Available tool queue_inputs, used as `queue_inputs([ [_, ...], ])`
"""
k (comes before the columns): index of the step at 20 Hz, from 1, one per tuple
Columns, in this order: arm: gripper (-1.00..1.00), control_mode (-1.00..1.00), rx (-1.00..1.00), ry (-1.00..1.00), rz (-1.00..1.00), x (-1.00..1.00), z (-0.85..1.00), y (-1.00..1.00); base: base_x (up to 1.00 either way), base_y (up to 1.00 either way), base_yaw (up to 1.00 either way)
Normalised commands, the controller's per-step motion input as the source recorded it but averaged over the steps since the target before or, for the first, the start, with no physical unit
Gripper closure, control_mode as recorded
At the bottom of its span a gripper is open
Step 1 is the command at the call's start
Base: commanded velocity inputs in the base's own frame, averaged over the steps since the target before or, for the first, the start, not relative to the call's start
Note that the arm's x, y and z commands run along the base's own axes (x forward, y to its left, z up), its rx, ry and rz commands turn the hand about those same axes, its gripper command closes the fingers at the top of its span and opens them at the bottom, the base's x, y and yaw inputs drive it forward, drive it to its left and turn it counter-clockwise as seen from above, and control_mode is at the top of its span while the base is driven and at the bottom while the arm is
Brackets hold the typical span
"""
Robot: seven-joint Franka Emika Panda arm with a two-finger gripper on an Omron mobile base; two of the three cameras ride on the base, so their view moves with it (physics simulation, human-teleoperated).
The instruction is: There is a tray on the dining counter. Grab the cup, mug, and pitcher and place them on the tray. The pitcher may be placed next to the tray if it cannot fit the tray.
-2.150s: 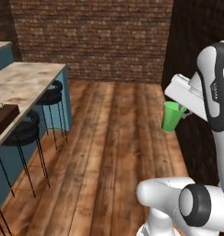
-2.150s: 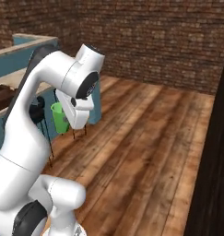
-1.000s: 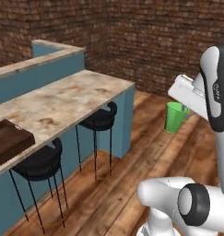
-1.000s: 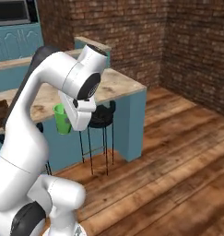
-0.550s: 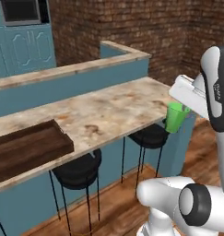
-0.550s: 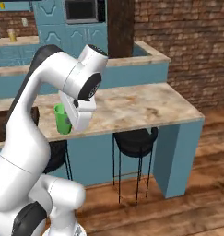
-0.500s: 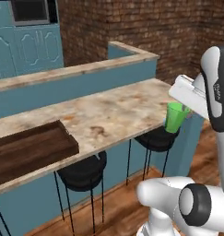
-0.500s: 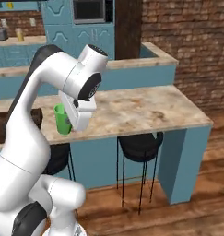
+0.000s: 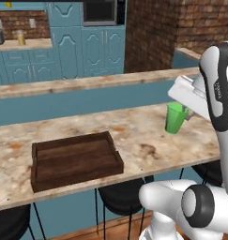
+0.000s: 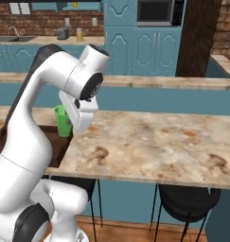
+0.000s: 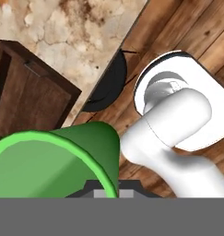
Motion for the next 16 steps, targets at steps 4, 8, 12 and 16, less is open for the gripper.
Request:
queue_inputs([
  [4,1.0,1.0,0.0,0.0,0.0,0.0,0.0,0.0,0.74,0.69,0.17],
  [8,1.0,1.0,0.0,0.0,0.0,0.0,0.0,0.0,0.76,0.76,0.16],
  [12,1.0,-1.0,-0.07,0.07,0.19,0.48,-0.29,0.65,0.17,0.18,0.05],
  [16,1.0,-1.0,-0.11,0.12,0.29,0.7,-0.39,1.0,0.0,0.0,0.0],
])
